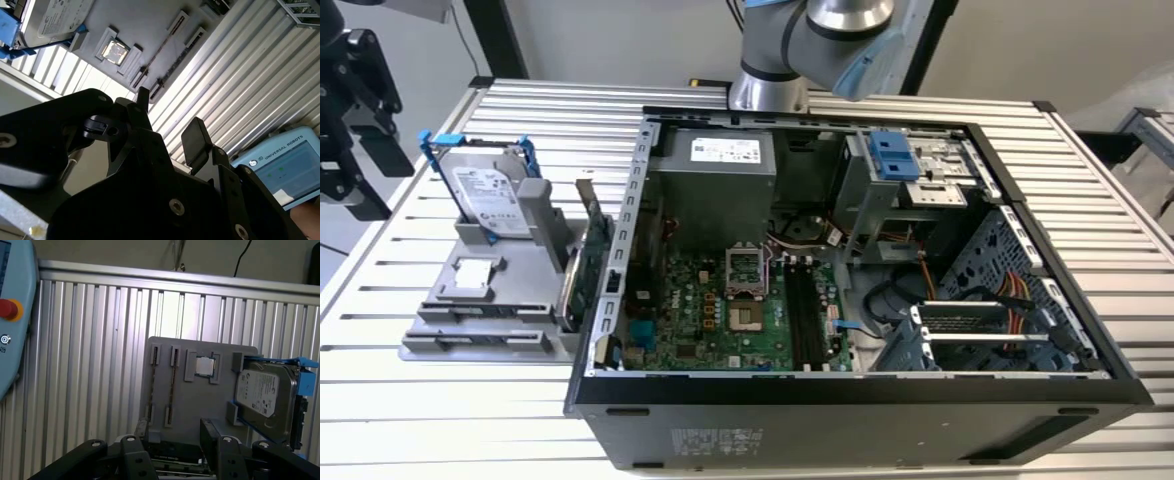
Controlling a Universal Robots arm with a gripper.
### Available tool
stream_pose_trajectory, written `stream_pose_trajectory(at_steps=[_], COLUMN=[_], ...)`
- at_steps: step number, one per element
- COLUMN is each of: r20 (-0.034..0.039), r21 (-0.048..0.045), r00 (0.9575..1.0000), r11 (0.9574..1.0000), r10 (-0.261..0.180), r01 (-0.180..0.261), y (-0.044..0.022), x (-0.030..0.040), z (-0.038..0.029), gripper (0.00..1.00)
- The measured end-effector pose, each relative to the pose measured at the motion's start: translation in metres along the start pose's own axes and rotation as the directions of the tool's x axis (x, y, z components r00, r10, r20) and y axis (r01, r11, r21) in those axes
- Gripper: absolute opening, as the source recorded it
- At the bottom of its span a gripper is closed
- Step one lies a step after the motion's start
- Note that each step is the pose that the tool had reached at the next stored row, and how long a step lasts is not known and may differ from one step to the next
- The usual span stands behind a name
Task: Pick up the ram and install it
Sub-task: 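Pick up the ram and move it above insertion slot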
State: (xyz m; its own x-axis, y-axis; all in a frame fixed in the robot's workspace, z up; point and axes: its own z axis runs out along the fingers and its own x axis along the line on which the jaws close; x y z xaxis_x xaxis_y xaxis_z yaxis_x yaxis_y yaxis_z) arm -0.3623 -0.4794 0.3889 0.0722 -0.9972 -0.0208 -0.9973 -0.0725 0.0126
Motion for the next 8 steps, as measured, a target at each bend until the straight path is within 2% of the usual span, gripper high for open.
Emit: stream_pose_trajectory(at_steps=[8], r20=[-0.0023], r21=[-0.0001], r00=[1.0], r11=[1.0], r10=[0.0], r01=[0.0], y=[0.0], x=[0.0], z=[0.0017], gripper=[1.0])
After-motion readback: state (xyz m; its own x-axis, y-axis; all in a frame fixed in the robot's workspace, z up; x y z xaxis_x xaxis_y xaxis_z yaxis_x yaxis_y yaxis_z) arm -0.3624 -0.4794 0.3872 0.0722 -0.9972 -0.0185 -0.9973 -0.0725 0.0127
